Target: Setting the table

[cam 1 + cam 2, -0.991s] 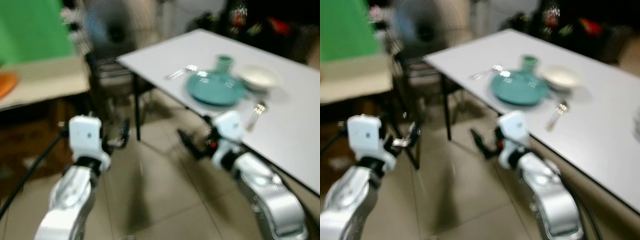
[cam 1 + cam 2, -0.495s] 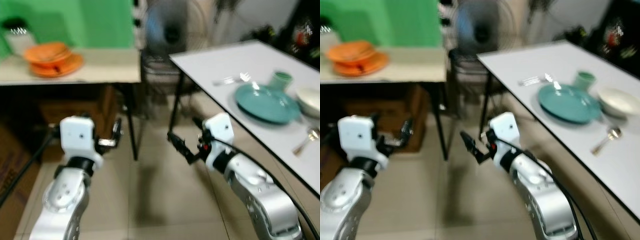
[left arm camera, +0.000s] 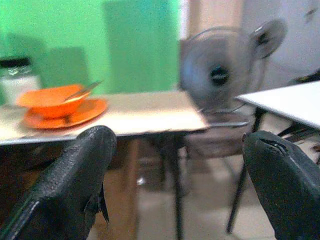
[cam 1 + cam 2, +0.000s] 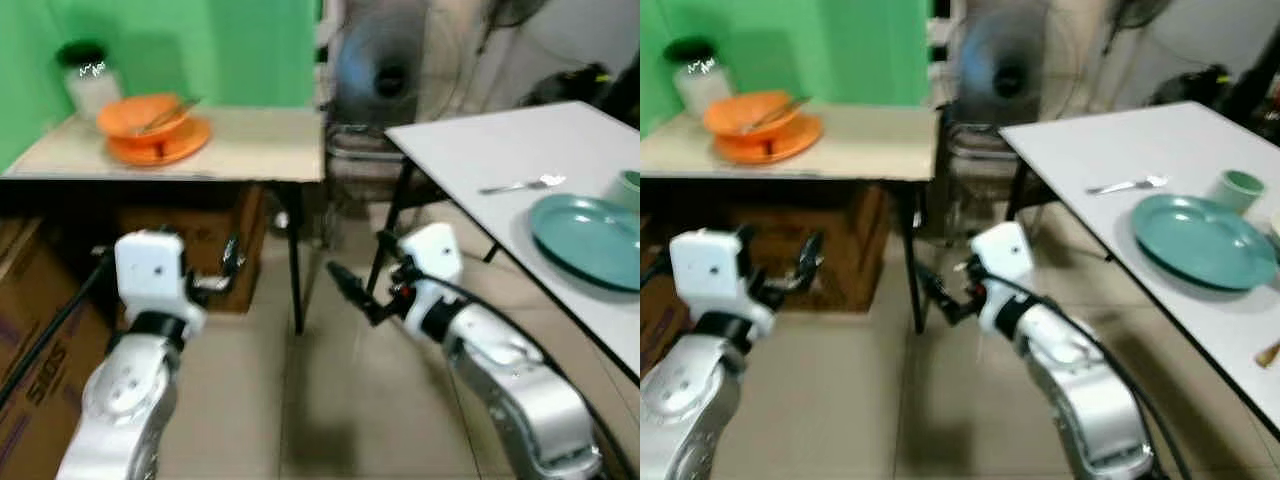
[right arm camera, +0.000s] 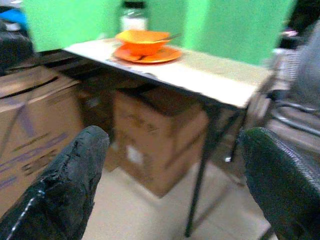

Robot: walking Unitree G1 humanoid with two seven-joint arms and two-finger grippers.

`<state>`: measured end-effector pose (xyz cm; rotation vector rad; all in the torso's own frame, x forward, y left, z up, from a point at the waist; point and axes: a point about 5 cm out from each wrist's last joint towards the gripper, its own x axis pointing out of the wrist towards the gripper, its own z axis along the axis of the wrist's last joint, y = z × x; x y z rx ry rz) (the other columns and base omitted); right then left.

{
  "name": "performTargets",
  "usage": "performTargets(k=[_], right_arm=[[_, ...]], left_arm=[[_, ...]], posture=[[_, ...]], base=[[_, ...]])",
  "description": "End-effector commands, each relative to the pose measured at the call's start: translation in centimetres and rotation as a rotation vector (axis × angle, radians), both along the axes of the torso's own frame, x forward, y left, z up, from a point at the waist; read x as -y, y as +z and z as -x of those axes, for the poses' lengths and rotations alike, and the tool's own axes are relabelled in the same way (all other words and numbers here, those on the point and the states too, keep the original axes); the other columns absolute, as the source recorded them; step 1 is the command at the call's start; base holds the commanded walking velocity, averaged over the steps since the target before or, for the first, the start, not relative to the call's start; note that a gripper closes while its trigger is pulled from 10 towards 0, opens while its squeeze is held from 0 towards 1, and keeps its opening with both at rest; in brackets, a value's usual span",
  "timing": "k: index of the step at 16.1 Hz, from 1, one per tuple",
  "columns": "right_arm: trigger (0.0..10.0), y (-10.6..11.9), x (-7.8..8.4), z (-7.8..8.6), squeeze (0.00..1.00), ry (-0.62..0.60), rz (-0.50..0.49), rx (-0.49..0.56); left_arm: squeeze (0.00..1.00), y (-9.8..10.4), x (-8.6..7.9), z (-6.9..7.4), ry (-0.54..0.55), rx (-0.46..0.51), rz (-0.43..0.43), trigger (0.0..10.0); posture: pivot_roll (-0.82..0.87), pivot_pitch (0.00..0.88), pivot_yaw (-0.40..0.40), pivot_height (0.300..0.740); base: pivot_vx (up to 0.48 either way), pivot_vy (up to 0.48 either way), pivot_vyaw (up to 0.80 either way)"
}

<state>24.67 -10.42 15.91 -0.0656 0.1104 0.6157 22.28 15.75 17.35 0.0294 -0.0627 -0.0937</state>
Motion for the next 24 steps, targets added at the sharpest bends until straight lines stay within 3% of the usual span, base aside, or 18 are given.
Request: performTargets(k=[1,12,15,18,22,24], right_arm=[[10.0,0.3,-0.2,-0.2,0.00,-0.001,-0.012,0.016],[10.0,0.3,-0.5,-0.1,0.00,0.038,0.018,0.046],[10.0,0.6,2.0,-0.4,0.00,-0.149,-0.006,0.061],[10.0,0.6,2.8,-0.1,0.00,-0.227,-0.014,0.090],[10.0,0.0,3.6,0.7,0.00,-0.286,-0.003,0.057],[10.0,0.7,3.4,0.8,0.00,-0.247,-0.038,0.112]], left_arm=[[0.00,0.1,-0.3,0.2,0.003,-0.001,-0.009,10.0],[0.00,0.1,-0.6,-0.1,0.010,-0.006,-0.015,10.0],[0.00,0.1,-1.2,-0.4,0.014,-0.003,-0.034,10.0],[0.00,0.1,-1.3,-0.4,0.006,-0.008,-0.043,10.0],[0.00,0.0,-1.6,-0.2,0.012,-0.012,-0.044,10.0],[0.00,0.0,-1.8,-0.1,0.011,-0.013,-0.045,10.0]], posture=[[-0.02,0.000,-0.022,0.740],[-0.02,0.000,-0.021,0.740],[-0.04,0.000,-0.011,0.740],[-0.04,0.000,0.005,0.740],[-0.04,0.000,0.009,0.740],[-0.05,0.000,0.028,0.740]], base=[[0.334,0.000,0.00],[0.337,0.000,0.51],[0.341,0.000,0.00],[0.340,0.000,0.00],[0.338,0.000,0.00],[0.337,0.000,0.00]])
